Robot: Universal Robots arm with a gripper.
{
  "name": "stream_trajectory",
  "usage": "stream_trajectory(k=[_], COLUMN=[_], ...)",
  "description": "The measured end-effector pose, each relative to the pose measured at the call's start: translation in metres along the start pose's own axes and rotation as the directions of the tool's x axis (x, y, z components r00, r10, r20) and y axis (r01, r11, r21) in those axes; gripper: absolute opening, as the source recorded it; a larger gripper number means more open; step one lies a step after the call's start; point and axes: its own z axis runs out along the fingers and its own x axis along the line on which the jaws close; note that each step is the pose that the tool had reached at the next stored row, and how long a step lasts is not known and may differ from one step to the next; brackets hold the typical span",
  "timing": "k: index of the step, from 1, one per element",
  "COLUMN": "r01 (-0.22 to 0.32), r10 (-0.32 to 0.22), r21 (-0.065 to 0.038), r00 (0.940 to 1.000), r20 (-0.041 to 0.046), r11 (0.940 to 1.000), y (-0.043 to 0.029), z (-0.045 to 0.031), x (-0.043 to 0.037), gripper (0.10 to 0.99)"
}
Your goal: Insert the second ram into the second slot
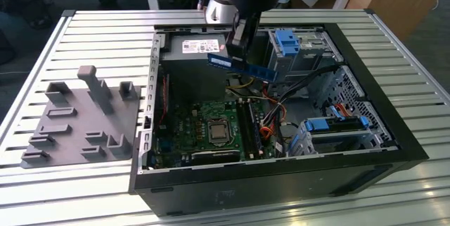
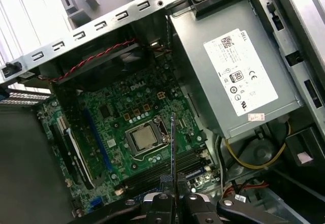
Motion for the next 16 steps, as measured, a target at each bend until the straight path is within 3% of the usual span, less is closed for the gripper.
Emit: stream_trajectory(k=[8, 10, 16], r01=[-0.021, -0.043, -0.143], r10=[0.021, 0.043, 0.143], r21=[0.000, -0.001, -0.004], r00=[0.9998, 0.9991, 0.9897], r20=[-0.0003, 0.0002, 0.0022], r11=[0.9998, 0.9991, 0.9897], y=[-0.0039, -0.0041, -0.0043], z=[0.0023, 0.0033, 0.0083], x=[0.0081, 0.0081, 0.0079], gripper=[0.137, 0.137, 0.137])
